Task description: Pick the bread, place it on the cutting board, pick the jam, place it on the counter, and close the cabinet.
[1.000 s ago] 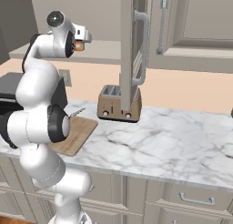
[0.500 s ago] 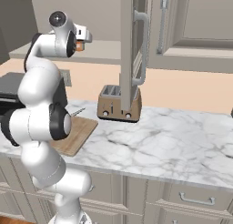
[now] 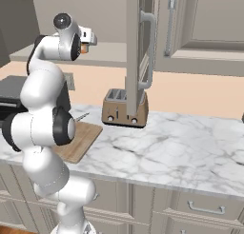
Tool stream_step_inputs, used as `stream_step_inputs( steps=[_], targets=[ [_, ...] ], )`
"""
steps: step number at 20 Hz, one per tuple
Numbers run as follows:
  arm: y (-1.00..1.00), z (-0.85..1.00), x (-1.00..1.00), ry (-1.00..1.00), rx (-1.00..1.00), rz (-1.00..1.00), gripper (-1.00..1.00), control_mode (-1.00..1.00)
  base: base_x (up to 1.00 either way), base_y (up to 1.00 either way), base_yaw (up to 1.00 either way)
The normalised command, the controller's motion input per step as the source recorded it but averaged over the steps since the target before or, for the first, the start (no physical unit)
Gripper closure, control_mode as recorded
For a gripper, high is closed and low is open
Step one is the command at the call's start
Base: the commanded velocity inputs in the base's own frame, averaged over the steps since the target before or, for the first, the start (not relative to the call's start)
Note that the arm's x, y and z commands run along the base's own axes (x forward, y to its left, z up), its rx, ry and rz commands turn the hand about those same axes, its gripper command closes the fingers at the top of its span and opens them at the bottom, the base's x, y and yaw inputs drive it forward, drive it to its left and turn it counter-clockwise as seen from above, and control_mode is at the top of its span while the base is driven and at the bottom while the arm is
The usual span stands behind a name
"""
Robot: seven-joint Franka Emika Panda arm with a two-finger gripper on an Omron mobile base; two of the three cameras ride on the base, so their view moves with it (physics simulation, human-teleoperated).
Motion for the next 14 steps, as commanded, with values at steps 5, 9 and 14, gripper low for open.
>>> stream_step_inputs(
  steps=[5, 9, 14],
  targets=[
    [0.00, 0.00, 0.11, 0.00, 0.00, 0.00, -1.00, -1.00, 0.00, 0.00, 0.00],
    [0.00, 0.00, 0.15, 0.00, 0.00, 0.00, -1.00, -1.00, 0.00, 0.00, 0.00],
    [0.00, 0.00, 0.20, 0.00, 0.00, 0.00, -1.00, -1.00, 0.00, 0.00, 0.00]
  ],
)
